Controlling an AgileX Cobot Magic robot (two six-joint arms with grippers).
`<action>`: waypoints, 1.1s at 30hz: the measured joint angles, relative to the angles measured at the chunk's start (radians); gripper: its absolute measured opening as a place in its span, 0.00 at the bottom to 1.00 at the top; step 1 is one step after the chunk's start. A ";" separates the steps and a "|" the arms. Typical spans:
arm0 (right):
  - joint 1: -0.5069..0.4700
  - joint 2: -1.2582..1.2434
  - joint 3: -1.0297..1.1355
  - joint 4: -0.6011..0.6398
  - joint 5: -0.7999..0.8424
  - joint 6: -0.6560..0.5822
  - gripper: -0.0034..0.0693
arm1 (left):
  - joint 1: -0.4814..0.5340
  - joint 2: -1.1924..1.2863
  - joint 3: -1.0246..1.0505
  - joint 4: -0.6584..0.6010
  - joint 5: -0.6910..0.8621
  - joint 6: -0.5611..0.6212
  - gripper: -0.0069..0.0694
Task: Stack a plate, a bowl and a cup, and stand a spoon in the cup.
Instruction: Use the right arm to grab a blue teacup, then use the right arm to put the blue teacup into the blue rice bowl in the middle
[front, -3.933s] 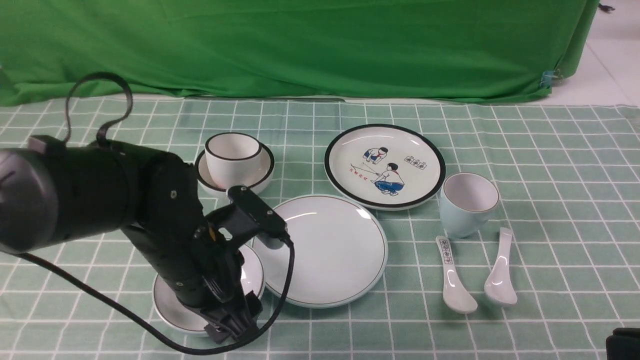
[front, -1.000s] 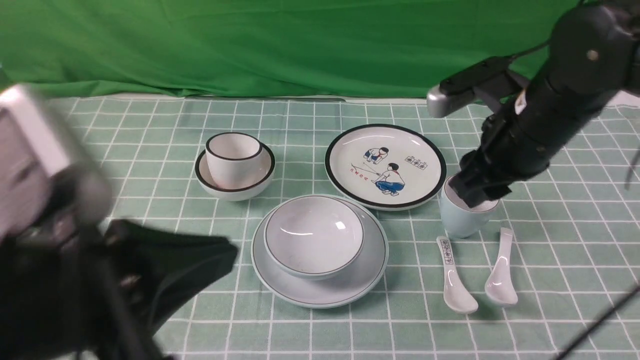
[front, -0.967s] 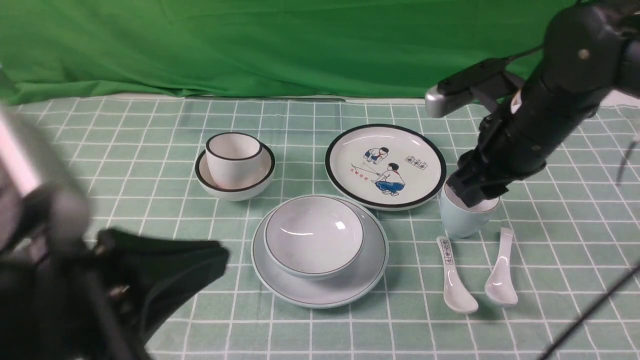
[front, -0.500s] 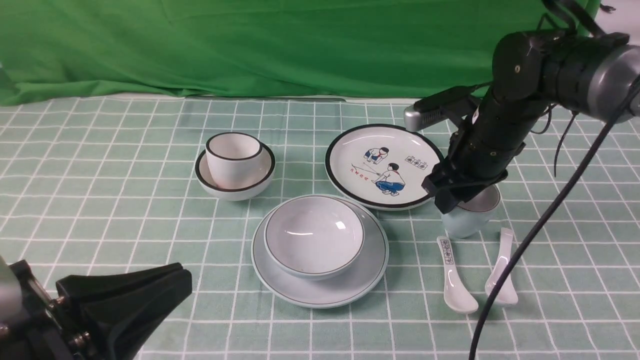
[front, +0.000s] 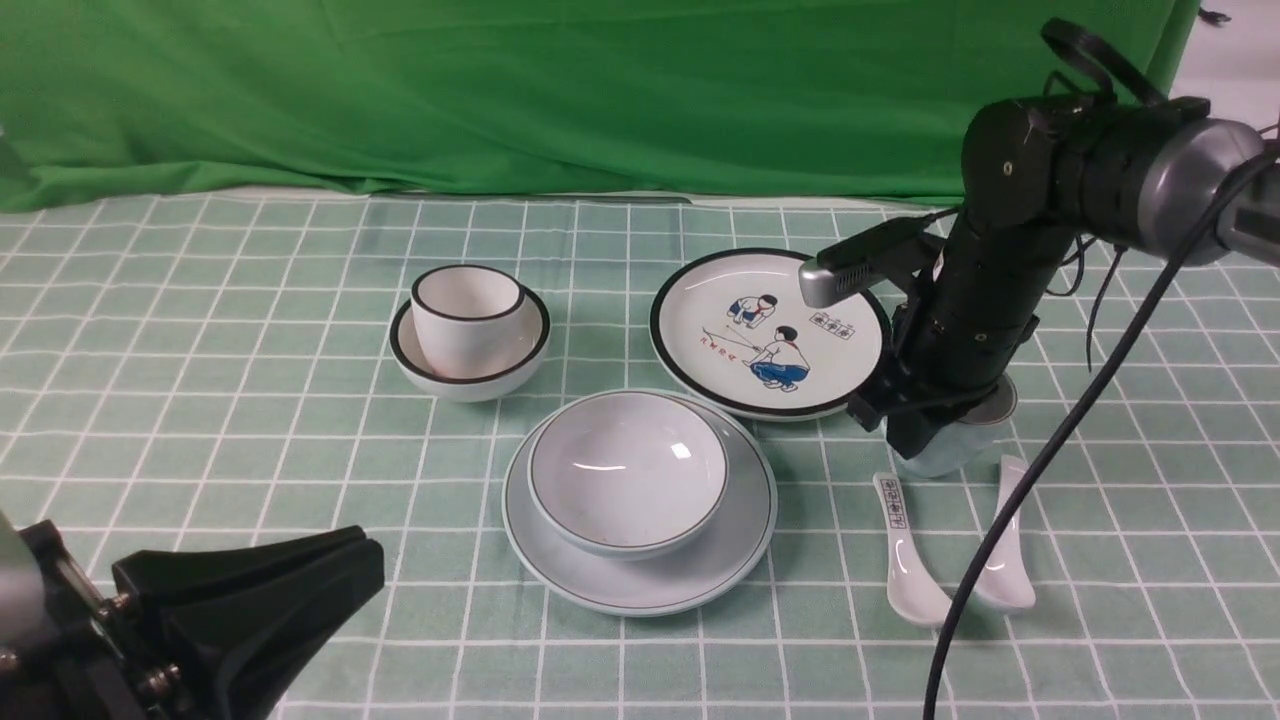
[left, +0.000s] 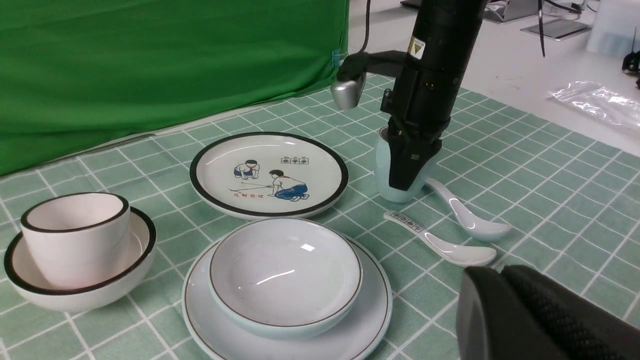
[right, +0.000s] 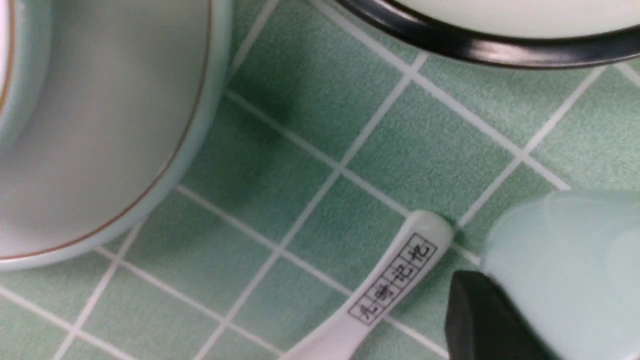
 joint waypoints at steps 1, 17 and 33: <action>0.006 -0.025 0.000 0.002 0.003 0.000 0.16 | 0.000 0.000 0.000 0.020 0.009 0.003 0.10; 0.389 -0.108 -0.028 0.123 -0.050 0.003 0.16 | 0.000 0.000 0.000 0.106 0.092 -0.016 0.10; 0.394 0.146 -0.215 0.076 -0.037 0.057 0.24 | 0.000 0.000 0.000 0.109 0.095 -0.026 0.10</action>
